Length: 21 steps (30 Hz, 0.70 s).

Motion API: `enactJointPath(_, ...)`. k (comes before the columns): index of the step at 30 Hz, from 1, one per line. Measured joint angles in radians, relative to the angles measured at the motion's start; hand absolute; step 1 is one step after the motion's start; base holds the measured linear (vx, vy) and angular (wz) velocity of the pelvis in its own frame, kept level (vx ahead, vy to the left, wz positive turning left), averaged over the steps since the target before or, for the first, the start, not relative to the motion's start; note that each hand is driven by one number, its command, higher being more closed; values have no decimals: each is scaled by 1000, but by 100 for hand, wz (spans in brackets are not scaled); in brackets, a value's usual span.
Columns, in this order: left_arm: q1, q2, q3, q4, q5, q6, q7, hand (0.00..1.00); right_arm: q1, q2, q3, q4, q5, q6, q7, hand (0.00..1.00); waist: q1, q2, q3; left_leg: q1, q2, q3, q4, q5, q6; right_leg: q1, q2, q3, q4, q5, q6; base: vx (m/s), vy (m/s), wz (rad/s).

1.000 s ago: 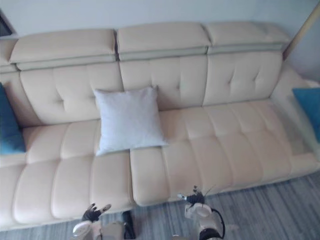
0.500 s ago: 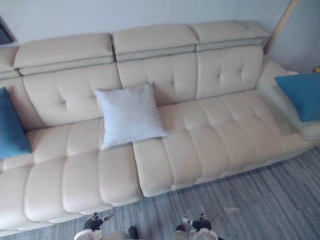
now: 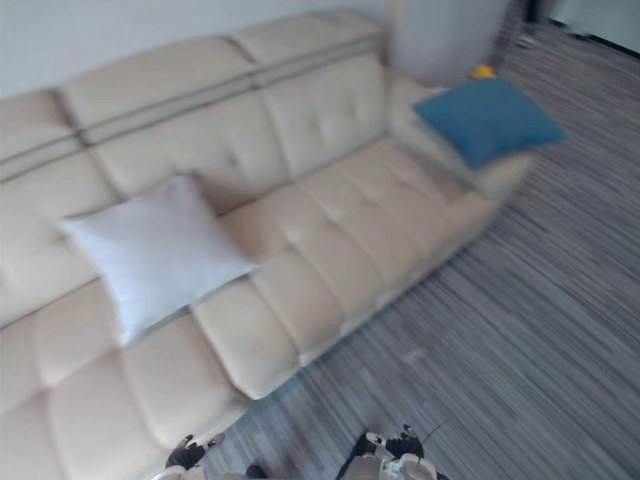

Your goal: Pick up cushions and gather them together orderly.

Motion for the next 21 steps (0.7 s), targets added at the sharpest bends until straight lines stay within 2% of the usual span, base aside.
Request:
enactJointPath(1,-8,-1,-6,0,3,0,-1,0,-1,-8,-4,1,-1,0,-2,0,-2,8,3,6,7,0,6,0,0,0,6,7,4,-8,12,233,-220,-55)
enactJointPath(2,-25,-11,-17,-1,7,-2,-7,0,1,-25,-3,2,-1,1,-3,0,-9,22,8,2,35,-5,70,-2,-3,4,12,25,20,-32,30,261,-266,-49)
enactJointPath(3,-35,-15,-31,-2,8,-4,-13,0,7,-33,-1,6,-1,1,-3,0,-14,29,15,-22,86,-24,204,-5,-7,23,28,43,19,-50,24,216,-227,-50)
enactJointPath(4,-36,-18,-31,0,9,-2,-14,0,7,-35,1,8,0,1,-4,0,-17,31,19,-35,116,-32,279,-5,-6,37,38,59,15,-58,25,204,-244,-73)
enactJointPath(5,-24,-29,-26,0,16,-1,-15,0,6,-37,2,12,0,0,-5,0,-14,52,27,-69,204,-78,491,19,29,78,74,92,13,-83,18,154,-144,-101)
enactJointPath(6,-12,-36,-15,-5,23,-3,-17,0,8,-39,3,8,0,0,-8,0,-6,60,33,-110,259,-139,654,50,92,109,97,149,15,-112,12,193,-146,-110)
enactJointPath(7,-10,-37,-13,-4,25,-3,-18,0,7,-39,2,7,0,1,-10,0,1,64,33,-120,259,-167,696,24,81,112,102,172,19,-126,10,190,-4,-118)
enactJointPath(8,-8,-38,-6,-5,25,-3,-18,0,2,-35,3,-1,2,0,-11,0,9,69,34,-166,225,-238,752,-60,53,111,102,230,34,-156,7,208,81,-128)
enactJointPath(9,-7,-38,8,-12,25,-3,-17,0,-13,-29,3,0,3,2,-11,0,20,65,38,-229,158,-314,761,-125,36,111,103,290,30,-161,5,316,137,-166)
enactJointPath(10,-2,-38,12,-28,21,-5,-17,0,-13,-26,3,4,5,3,-11,0,37,61,43,-282,96,-365,725,-158,44,112,103,352,28,-165,10,240,84,-141)
enactJointPath(11,-1,-38,18,-35,21,-7,-16,0,-13,-20,3,3,6,3,-11,0,40,60,46,-301,77,-383,700,-166,47,117,103,374,28,-168,16,258,120,-137)
enactJointPath(12,-1,-43,37,-54,21,-8,-17,0,-9,-10,2,-6,8,6,-16,0,43,61,60,-341,35,-425,628,-166,46,140,102,422,29,-179,32,266,225,-136)
enactJointPath(13,2,-57,55,-68,20,-9,-16,0,-3,-6,2,-20,8,8,-18,0,54,63,61,-370,-8,-483,523,-161,38,143,103,475,36,-193,55,321,291,-142)
enactJointPath(14,2,-63,58,-71,20,-10,-12,0,-3,-5,2,-22,8,6,-18,0,61,65,60,-371,-28,-526,458,-152,24,142,105,505,43,-201,67,318,355,-167)
enactJointPath(15,4,-76,65,-73,16,-10,-11,0,-3,-8,4,-22,7,3,-18,0,83,76,59,-362,-52,-618,348,-77,-17,141,124,577,59,-220,97,251,270,-137)
enactJointPath(16,3,-77,65,-72,14,-10,-11,0,-3,-6,3,-21,8,3,-19,0,89,71,58,-346,-64,-617,349,-78,4,142,120,607,61,-223,101,375,324,-136)
enactJointPath(17,3,-57,63,-73,16,-10,-10,0,-2,19,5,-22,8,1,-21,0,73,40,34,-333,-90,-578,323,-113,9,135,97,654,70,-218,114,443,247,-93)
enactJointPath(18,3,-46,67,-73,15,-11,-11,0,-6,37,4,-20,7,2,-22,0,81,13,27,-310,-98,-535,306,-126,22,106,95,677,98,-221,116,423,203,-77)
enactJointPath(19,3,-44,72,-72,15,-10,-11,0,-6,42,3,-20,7,2,-22,0,82,8,24,-305,-99,-518,303,-132,26,102,93,680,108,-222,115,392,146,-89)
enactJointPath(20,4,-42,90,-67,14,-3,-7,0,-9,57,3,-20,2,2,-21,0,88,-4,18,-269,-99,-455,285,-132,52,84,78,689,150,-226,117,368,144,-88)
enactJointPath(21,7,-41,89,-62,13,-1,-5,0,-14,68,2,-21,-2,2,-20,0,94,-10,16,-216,-105,-414,246,-136,59,53,68,693,237,-223,123,370,138,-87)
